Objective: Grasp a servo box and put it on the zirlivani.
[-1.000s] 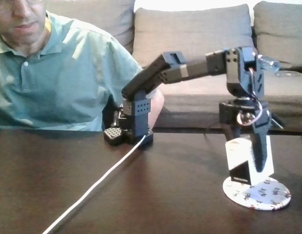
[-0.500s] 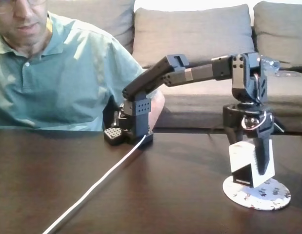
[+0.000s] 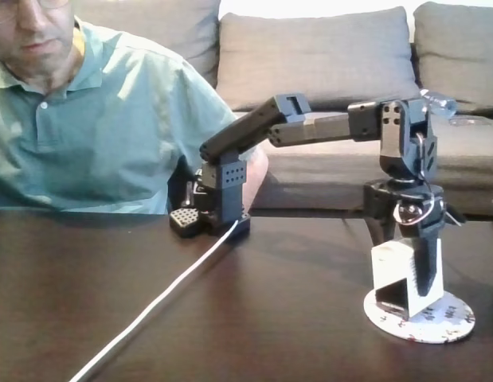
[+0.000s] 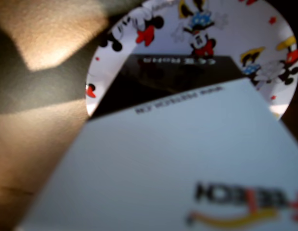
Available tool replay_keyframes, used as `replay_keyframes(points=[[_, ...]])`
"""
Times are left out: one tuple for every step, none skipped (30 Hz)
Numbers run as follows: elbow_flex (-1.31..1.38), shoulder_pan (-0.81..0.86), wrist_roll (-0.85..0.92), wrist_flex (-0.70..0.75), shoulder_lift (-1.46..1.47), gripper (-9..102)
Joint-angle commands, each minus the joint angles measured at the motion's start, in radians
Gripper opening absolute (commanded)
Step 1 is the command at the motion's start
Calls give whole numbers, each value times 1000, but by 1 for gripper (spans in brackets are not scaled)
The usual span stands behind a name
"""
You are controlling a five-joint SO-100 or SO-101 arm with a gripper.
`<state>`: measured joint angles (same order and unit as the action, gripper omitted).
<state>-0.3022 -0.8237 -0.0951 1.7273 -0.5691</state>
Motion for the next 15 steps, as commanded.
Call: replay_keyframes(points=[[31,8,-3,3,-3,16],[31,6,-2,5,-5,16],[31,6,-2,5,-6,16],[31,6,-2,5,-9,16],[31,6,-2,5,-11,16],[31,6,-2,5,-14,17],[31,6,-5,6,-14,19],[31,6,-6,9,-15,22],[31,5,-6,12,-15,27],[31,3,-8,14,-15,30],[31,2,-5,15,-15,33],[31,2,-3,15,-15,35],[31,0,-3,17,-15,36],[31,0,-3,23,-15,36],[32,-2,-3,31,-15,36]])
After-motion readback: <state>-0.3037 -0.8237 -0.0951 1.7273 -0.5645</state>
